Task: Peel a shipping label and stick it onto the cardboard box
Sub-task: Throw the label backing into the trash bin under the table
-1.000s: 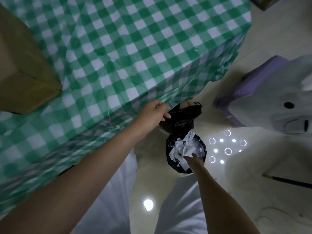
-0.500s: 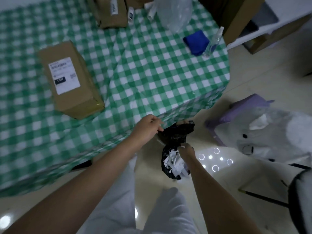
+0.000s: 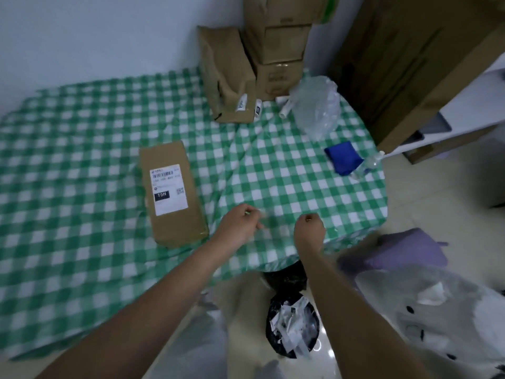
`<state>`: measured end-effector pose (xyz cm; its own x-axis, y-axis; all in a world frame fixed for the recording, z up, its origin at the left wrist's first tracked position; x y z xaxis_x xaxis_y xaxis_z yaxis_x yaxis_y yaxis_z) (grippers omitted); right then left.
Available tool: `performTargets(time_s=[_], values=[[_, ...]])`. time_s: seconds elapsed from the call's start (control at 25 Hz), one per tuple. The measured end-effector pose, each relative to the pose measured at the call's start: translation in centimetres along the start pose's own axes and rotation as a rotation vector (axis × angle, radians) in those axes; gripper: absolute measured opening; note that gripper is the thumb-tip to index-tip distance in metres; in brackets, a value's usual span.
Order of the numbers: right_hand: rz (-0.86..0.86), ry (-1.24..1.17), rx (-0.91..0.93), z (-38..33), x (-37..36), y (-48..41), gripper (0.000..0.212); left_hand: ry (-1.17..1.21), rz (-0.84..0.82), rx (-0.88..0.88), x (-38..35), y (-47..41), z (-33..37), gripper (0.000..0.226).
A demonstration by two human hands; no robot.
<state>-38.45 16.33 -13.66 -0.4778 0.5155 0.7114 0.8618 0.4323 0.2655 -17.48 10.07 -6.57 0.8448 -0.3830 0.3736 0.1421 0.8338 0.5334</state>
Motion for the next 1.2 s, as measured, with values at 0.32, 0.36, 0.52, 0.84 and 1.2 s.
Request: performTargets(time_s=[0.32,0.36,0.52,0.84,1.2], values=[[-0.288,0.067,0.129,-12.7,-12.0,3.8,0.025,-0.012,0.284,0.021,13.9,-6.2,-2.0,0.022],[-0.339,0.090,0.153,-13.8,-13.6,4.5,0.027,-0.006,0.328,0.043,15.4,-6.9,-2.8,0.021],[-0.440,0.132,0.214,-18.2,-18.2,6.9,0.029,-0.100,0.438,0.074,20.1,-8.9,-3.8,0.022],[-0.589,0.141,0.295,-19.7,-22.2,9.6,0.037,-0.282,0.570,0.214,23.9,-9.2,-7.5,0.046],[-0.681,0.212,0.291,-18.2,-21.4,11.8,0.057,0.094,0.303,0.378,20.6,-6.5,-9.6,0.048]])
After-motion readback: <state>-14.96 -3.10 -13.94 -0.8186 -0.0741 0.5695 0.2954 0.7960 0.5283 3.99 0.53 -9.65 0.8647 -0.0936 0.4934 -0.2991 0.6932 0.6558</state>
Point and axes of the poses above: each hand's wrist, its own y-axis away from the middle knuckle, its own x-axis out of the back of the hand, z = x × y, the point moved 8 cm from there along -y, towards the middle knuckle, and after that the axes turned 9 degrees about z, right-handed, at the moved point
